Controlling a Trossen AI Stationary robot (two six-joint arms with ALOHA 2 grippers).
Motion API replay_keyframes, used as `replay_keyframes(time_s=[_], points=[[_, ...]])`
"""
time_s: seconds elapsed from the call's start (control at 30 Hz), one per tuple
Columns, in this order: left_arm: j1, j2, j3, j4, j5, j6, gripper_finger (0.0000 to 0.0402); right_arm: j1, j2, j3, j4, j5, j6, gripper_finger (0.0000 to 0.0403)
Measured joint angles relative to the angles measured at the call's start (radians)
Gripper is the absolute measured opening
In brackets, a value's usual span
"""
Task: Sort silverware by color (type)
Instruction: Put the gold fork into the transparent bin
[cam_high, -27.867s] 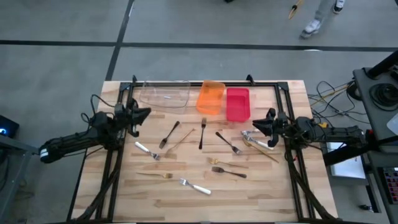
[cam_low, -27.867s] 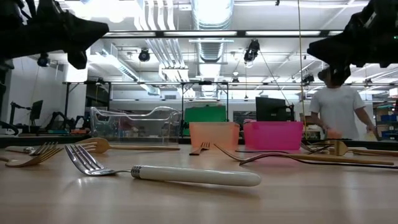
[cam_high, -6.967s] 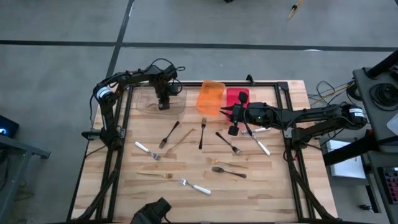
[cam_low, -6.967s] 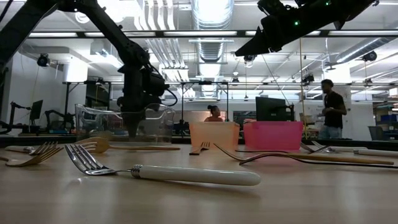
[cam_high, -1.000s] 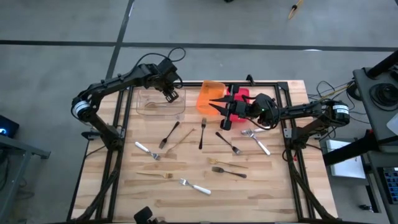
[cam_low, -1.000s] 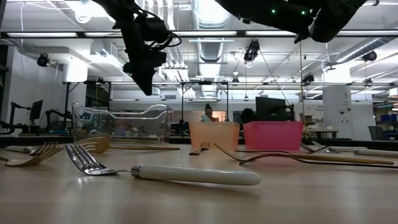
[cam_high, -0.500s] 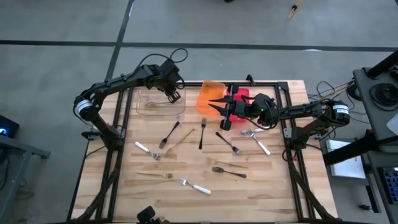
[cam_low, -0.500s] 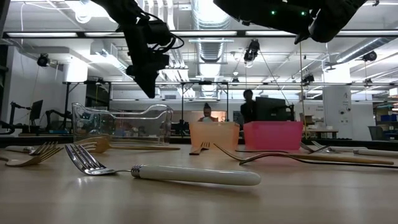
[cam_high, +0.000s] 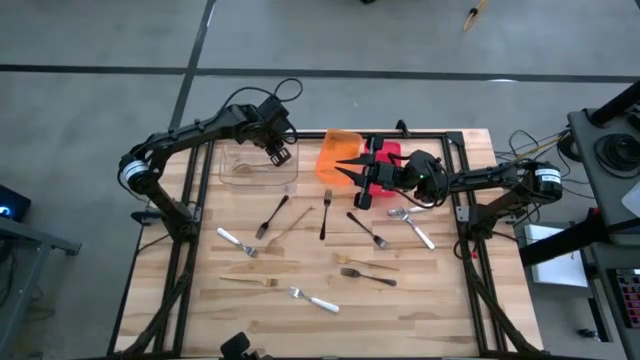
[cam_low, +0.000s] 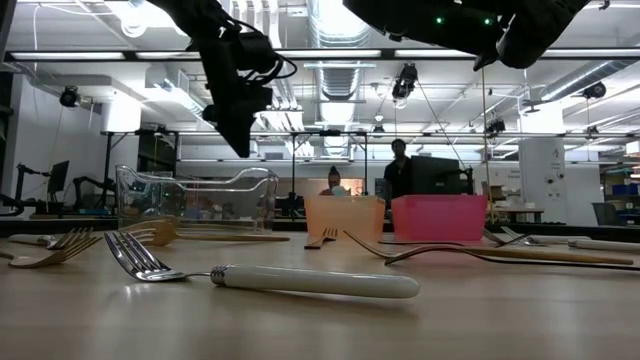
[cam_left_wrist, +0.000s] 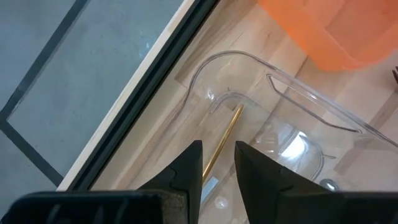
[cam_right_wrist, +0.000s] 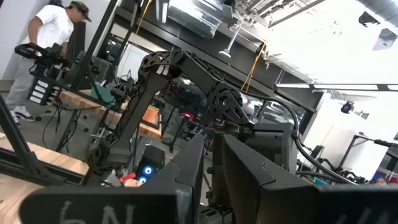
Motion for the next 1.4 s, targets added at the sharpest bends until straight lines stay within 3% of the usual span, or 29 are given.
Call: replay_keyframes(time_s=[0.23,0.57,0.87,1.13,1.23,1.4], points=[[-0.002,0.000,0.000,-0.037,0.000,0.074,0.0076,0.001,-0.015,0.000,-0.014,0.000,0.062,0.0052],[0.004,0.000,0.000,0.016,-0.001,0.456,0.0076,0.001,-0.016,0.000,-0.141,0.000,0.086,0.0052],[0.005,0.000,-0.050,-0.149,0.150,0.379,0.0076,0.001,-0.057,0.023,-0.183,0.001,0.062,0.0052],[0.020,0.002,-0.214,-0.067,0.116,0.448,0.0076,0.001,-0.089,0.027,-0.206,0.002,-0.020,0.0052],[0.034,0.002,-0.248,-0.008,0.050,0.481,0.0076,0.001,-0.089,0.033,-0.211,0.002,-0.049,0.0052],[0.072,0.002,-0.278,0.065,0.042,0.533,0.0076,0.001,-0.089,0.034,-0.209,0.019,-0.094,0.0052]])
